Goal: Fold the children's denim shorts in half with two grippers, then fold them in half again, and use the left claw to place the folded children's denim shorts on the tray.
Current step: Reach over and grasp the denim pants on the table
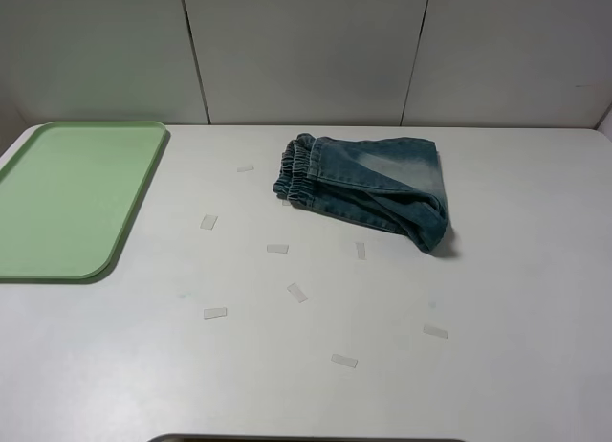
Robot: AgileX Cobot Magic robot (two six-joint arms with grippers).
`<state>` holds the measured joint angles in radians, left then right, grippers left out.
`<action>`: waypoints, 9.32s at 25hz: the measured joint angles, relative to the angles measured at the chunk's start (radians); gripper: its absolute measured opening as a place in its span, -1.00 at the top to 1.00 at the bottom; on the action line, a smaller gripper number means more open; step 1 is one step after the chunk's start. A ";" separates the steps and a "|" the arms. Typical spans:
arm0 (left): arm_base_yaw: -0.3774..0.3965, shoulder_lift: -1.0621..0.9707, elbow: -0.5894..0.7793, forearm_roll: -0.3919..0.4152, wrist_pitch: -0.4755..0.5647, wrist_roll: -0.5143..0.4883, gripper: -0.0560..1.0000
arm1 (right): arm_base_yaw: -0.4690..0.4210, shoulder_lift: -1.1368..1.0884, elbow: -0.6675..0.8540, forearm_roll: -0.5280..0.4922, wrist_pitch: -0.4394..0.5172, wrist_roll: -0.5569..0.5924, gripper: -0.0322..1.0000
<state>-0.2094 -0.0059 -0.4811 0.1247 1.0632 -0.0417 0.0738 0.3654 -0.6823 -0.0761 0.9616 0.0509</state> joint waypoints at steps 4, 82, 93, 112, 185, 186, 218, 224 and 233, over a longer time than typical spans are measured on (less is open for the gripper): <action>0.000 0.000 0.000 0.000 0.000 0.000 -0.62 | 0.001 -0.117 0.010 0.008 0.049 0.000 -0.41; 0.000 0.000 0.000 0.001 0.000 0.000 -0.62 | 0.047 -0.372 0.188 0.011 0.057 -0.042 -0.41; -0.006 0.000 0.000 0.001 0.000 0.000 -0.62 | 0.047 -0.372 0.188 0.012 0.057 -0.043 -0.41; -0.021 0.042 -0.010 -0.017 -0.033 0.000 -0.62 | 0.047 -0.372 0.188 0.014 0.057 -0.045 -0.41; 0.020 2.154 -0.843 -1.552 -0.367 1.282 -0.60 | 0.047 -0.372 0.188 0.015 0.056 -0.045 -0.41; 0.020 2.171 -0.852 -1.551 -0.347 1.282 -0.60 | 0.047 -0.372 0.188 0.015 0.056 -0.045 -0.41; 0.020 2.229 -0.884 -1.611 -0.472 1.420 -0.86 | 0.047 -0.372 0.188 0.015 0.056 -0.045 -0.41; 0.020 2.278 -0.893 -1.678 -0.452 1.420 -0.86 | 0.047 -0.372 0.188 0.015 0.056 -0.045 -0.41; -0.008 2.357 -0.943 -1.719 -0.444 1.420 -0.87 | 0.047 -0.372 0.188 0.015 0.056 -0.045 -0.41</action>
<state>-0.2179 2.3511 -1.4243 -1.5938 0.6193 1.3779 0.1206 -0.0062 -0.4943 -0.0613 1.0173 0.0062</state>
